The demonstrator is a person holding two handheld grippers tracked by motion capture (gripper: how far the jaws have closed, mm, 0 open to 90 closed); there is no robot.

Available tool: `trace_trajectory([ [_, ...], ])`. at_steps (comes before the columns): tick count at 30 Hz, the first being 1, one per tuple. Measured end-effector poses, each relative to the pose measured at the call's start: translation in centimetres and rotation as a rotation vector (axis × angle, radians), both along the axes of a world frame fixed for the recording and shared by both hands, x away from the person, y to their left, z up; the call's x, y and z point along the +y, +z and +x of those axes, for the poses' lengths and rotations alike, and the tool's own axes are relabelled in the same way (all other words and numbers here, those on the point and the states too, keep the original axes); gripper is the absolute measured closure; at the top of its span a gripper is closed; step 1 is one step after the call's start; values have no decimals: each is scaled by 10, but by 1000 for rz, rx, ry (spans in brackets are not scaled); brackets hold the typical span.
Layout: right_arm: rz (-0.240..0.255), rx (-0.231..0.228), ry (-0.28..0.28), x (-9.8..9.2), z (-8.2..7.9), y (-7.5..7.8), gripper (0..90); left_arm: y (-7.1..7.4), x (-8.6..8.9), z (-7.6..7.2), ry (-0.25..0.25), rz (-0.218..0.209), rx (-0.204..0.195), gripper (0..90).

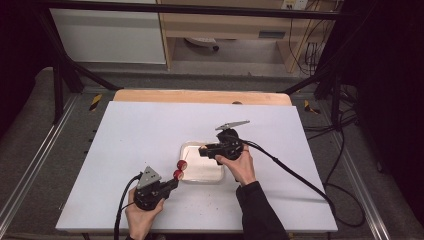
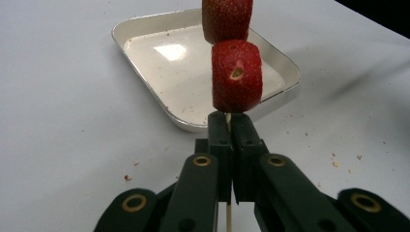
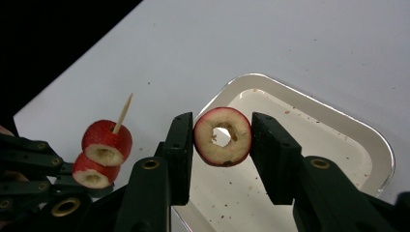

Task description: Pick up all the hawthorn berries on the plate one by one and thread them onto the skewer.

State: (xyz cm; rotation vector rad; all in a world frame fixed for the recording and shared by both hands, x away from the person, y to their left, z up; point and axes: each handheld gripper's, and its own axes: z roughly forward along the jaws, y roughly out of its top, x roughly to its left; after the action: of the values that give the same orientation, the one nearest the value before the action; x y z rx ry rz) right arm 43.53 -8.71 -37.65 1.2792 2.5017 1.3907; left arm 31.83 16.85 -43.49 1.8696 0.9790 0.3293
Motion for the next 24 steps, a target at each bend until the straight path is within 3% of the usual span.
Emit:
trace_trajectory([
  [1, 22, -4, -9, -2, -1, -1, 618, 1, 0, -2, 28, 20, 17, 884],
  [2, 44, -5, -18, -4, -3, -1, 618, 0, -2, -1, 11, 4, 6, 884],
  [7, 133, -11, -63, -14, -8, -3, 618, 1, -7, -2, 10, 7, 0, 884],
  [9, 150, -21, -79, -17, -10, -4, 618, 1, -10, -2, 6, 14, -11, 884],
  [12, 197, -26, -104, -20, -13, -5, 618, 1, -13, -5, 21, 10, 17, 884],
  [15, 238, -34, -123, -24, -15, -6, 618, 1, -17, -5, 24, 15, 14, 884],
  [24, 347, -70, -191, -27, -21, -8, 618, 0, -27, -8, 35, -17, 13, 884],
])
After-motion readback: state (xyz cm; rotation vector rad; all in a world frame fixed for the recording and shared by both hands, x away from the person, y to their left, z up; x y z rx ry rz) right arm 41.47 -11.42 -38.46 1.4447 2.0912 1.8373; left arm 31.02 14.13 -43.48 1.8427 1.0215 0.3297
